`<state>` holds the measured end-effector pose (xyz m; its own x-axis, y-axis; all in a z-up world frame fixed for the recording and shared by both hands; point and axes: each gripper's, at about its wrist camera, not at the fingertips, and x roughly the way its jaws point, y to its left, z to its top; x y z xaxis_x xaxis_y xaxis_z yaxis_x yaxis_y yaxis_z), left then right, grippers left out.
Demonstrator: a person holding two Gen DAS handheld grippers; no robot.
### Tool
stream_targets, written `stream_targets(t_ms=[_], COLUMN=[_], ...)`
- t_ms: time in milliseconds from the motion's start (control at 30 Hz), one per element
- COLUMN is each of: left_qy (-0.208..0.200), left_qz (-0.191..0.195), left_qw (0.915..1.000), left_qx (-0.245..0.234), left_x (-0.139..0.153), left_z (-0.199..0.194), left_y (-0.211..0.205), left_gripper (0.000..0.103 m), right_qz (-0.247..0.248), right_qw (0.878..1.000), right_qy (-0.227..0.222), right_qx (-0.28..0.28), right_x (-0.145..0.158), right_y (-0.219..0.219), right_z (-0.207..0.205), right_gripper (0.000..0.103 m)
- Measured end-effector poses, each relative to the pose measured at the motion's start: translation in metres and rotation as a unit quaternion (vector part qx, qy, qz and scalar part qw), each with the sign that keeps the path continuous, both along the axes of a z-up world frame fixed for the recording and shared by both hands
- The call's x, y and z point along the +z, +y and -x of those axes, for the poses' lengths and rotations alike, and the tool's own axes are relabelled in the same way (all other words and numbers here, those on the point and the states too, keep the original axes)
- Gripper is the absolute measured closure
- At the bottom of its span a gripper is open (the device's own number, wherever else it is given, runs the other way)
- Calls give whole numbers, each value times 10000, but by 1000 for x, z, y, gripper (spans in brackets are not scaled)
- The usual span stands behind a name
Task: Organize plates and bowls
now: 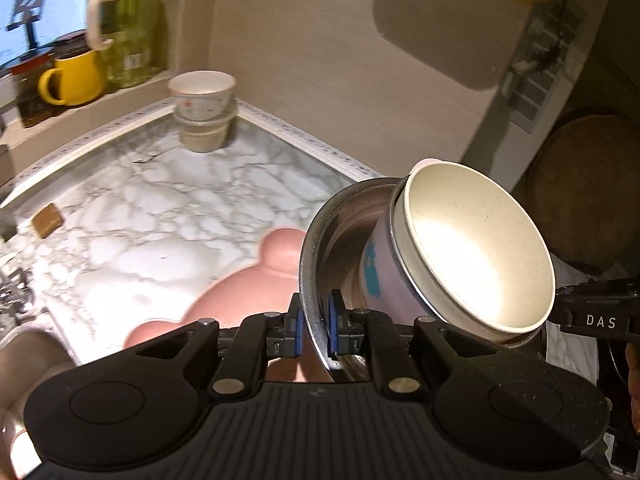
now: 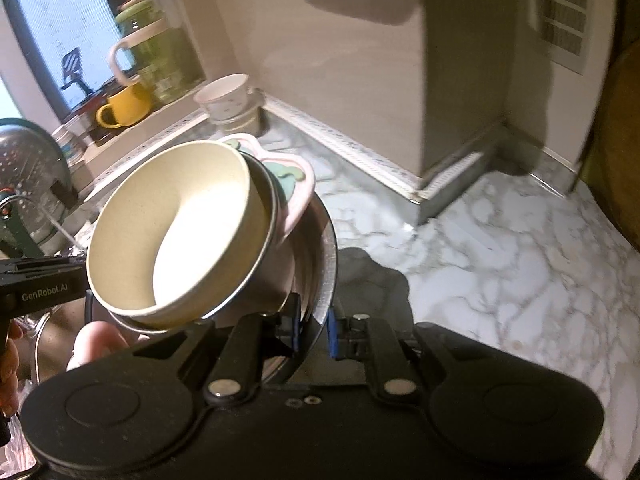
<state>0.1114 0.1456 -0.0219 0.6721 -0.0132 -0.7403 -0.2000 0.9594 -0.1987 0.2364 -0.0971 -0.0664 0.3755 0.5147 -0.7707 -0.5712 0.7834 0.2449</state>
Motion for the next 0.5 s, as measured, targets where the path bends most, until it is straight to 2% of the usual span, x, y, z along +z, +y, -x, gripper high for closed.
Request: stream_targets(t_ms=[500], left_qy=[110], left_qz=[-253], left_qw=[9976], left_qx=[630], left_x=[-2], left_z=[26], left_y=[50], left_gripper=[93], right_qz=[-16], right_qw=[9981], right_qy=[106], right_qx=[599], right_x=[-6], right_y=[71], right_z=[3], right_gripper=[89])
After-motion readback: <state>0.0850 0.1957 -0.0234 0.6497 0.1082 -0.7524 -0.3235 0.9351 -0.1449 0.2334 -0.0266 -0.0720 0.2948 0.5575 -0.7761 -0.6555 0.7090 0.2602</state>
